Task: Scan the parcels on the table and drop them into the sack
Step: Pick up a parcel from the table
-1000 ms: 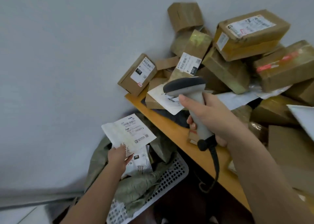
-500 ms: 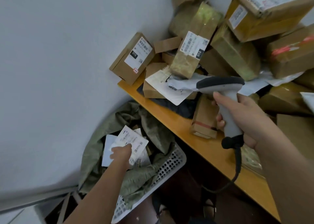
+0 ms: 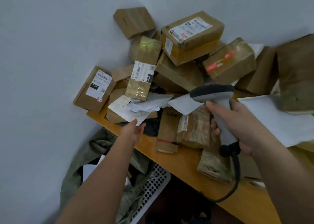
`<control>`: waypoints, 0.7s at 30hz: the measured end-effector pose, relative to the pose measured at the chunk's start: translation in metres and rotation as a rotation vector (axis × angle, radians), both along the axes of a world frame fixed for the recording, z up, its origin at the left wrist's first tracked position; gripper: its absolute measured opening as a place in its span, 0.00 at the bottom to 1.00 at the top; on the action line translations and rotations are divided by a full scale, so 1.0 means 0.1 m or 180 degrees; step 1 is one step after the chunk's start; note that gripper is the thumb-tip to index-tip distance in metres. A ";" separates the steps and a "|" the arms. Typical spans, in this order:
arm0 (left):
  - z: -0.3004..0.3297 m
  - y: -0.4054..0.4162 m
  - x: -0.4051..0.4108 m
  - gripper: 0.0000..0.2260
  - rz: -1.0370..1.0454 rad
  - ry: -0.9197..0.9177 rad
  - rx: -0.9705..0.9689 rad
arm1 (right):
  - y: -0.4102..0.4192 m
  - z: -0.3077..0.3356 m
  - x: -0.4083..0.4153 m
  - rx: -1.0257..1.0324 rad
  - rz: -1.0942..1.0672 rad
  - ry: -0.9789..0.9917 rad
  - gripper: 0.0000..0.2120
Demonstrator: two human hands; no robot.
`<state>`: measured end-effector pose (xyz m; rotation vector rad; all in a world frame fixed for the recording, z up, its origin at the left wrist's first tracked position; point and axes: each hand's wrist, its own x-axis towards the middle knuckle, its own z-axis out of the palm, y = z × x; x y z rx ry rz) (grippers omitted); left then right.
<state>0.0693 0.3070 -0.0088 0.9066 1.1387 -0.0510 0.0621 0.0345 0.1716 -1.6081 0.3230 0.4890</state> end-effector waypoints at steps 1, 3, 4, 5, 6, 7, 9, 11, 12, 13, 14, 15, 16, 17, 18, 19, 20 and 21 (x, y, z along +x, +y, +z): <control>0.00 0.00 0.04 0.19 0.0058 -0.0016 -0.0068 | -0.07 -0.02 0.02 -0.0001 0.0004 0.0013 0.10; -0.01 0.02 0.10 0.18 0.0273 -0.0012 0.0061 | -0.19 -0.06 0.05 -0.0012 0.0021 0.0018 0.10; -0.01 0.02 0.11 0.17 0.0293 -0.0006 0.0221 | -0.24 -0.08 0.06 -0.0010 0.0024 0.0010 0.10; 0.01 0.02 0.11 0.17 0.0353 0.0014 0.0341 | -0.28 -0.08 0.08 -0.0008 0.0033 -0.0006 0.11; 0.05 0.01 0.10 0.16 0.0401 0.0037 0.0478 | -0.31 -0.08 0.10 -0.0010 0.0050 -0.0027 0.11; 0.11 -0.02 0.08 0.15 0.0458 0.0007 0.0526 | -0.33 -0.08 0.13 -0.0013 0.0069 -0.0045 0.11; 0.27 -0.09 0.00 0.11 0.0592 -0.0134 0.0555 | -0.33 -0.05 0.16 0.0024 0.0092 -0.0068 0.10; 0.46 -0.17 -0.12 0.12 0.0666 -0.0304 0.0527 | -0.29 -0.01 0.18 0.0094 0.0137 -0.0083 0.09; 0.55 -0.19 -0.18 0.15 0.0720 -0.0375 0.0424 | -0.27 0.01 0.18 0.0097 0.0191 -0.0091 0.09; 0.64 -0.20 -0.25 0.18 0.0776 -0.0424 0.0295 | -0.23 0.03 0.18 0.0081 0.0249 -0.0096 0.10; 0.69 -0.18 -0.31 0.20 0.0826 -0.0472 0.0206 | -0.19 0.05 0.17 0.0059 0.0304 -0.0103 0.10; 0.74 -0.15 -0.36 0.22 0.0857 -0.0547 0.0158 | -0.14 0.06 0.15 0.0037 0.0360 -0.0130 0.11; 0.78 -0.13 -0.41 0.23 0.0877 -0.0616 0.0169 | -0.10 0.06 0.13 0.0013 0.0423 -0.0174 0.11; 0.81 -0.10 -0.47 0.25 0.0917 -0.0678 0.0177 | -0.06 0.06 0.11 -0.0017 0.0491 -0.0213 0.11; 0.84 -0.08 -0.53 0.27 0.0955 -0.0760 0.0176 | -0.01 0.06 0.09 -0.0039 0.0551 -0.0231 0.11; 0.86 -0.05 -0.60 0.29 0.0962 -0.0856 0.0140 | 0.03 0.06 0.06 -0.0035 0.0588 -0.0233 0.11; 0.89 -0.03 -0.68 0.32 0.0954 -0.0954 0.0084 | 0.07 0.05 0.04 -0.0012 0.0598 -0.0228 0.11; 0.90 0.00 -0.75 0.33 0.0933 -0.1020 0.0025 | 0.10 0.04 0.03 0.0012 0.0594 -0.0224 0.11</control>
